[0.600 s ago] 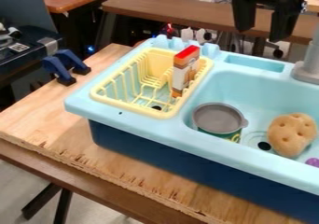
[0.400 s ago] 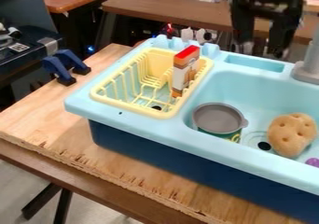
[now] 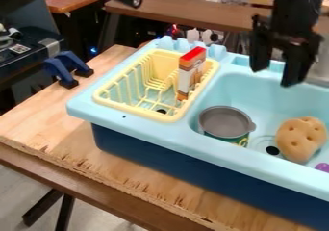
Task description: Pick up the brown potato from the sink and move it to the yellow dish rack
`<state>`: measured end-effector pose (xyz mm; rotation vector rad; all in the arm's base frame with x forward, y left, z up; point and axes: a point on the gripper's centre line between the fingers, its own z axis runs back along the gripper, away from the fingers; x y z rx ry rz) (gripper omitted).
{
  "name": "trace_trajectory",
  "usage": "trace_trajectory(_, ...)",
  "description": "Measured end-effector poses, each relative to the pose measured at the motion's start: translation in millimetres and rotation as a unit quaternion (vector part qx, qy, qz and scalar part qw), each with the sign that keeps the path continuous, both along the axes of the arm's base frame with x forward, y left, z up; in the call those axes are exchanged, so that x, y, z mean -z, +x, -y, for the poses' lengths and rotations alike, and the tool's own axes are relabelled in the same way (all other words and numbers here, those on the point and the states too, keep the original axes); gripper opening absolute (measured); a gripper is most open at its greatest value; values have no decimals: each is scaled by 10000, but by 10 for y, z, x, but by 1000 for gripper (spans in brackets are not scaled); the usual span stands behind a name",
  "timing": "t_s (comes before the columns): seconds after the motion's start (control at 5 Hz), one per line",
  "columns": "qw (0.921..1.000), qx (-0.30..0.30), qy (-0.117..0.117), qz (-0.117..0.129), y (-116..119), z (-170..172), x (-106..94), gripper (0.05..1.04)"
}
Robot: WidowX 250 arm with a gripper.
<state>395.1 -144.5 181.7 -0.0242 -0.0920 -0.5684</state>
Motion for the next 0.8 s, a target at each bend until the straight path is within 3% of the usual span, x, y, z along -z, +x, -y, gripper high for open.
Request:
trace_trajectory(0.2, 10000, 48, 18, 55, -6, 54, 8, 1002)
trace_trajectory(0.4, 9999, -81, -57, -122, -42, 54, 129, 1002)
trace_trajectory(0.8, 9994, -145, -322, -50, 31, 40, 247, 1002)
